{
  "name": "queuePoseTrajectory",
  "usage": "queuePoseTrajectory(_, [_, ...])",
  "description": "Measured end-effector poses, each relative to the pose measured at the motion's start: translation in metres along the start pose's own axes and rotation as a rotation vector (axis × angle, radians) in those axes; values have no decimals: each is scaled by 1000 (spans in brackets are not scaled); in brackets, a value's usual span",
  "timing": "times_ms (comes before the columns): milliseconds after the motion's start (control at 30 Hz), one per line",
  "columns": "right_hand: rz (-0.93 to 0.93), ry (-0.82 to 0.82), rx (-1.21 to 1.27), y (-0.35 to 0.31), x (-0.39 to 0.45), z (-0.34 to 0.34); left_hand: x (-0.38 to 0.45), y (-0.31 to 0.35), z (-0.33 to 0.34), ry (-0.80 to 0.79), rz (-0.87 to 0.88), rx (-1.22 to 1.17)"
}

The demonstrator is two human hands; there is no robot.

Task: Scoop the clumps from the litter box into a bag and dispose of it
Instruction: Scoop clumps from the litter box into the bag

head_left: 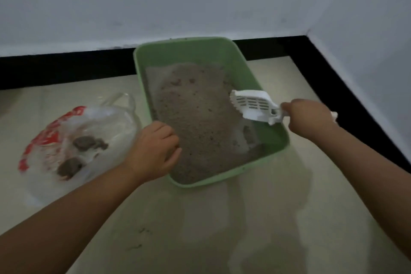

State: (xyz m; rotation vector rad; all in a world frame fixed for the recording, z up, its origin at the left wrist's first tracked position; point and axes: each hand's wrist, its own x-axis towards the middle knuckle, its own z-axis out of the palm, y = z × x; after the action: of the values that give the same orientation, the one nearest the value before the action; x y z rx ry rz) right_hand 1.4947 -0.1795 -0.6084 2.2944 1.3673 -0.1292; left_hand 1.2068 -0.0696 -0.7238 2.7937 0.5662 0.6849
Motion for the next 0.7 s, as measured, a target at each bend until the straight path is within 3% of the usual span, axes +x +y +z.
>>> queuePoseTrajectory(367, [-295, 83, -571, -39, 40, 0, -1, 2, 15, -128, 5, 61])
queuePoseTrajectory(467, [-412, -26, -544, -35, 45, -4, -2, 1, 16, -133, 4, 61])
queuePoseTrajectory(700, [-409, -183, -414, -10, 61, -8, -2, 3, 20, -82, -33, 65])
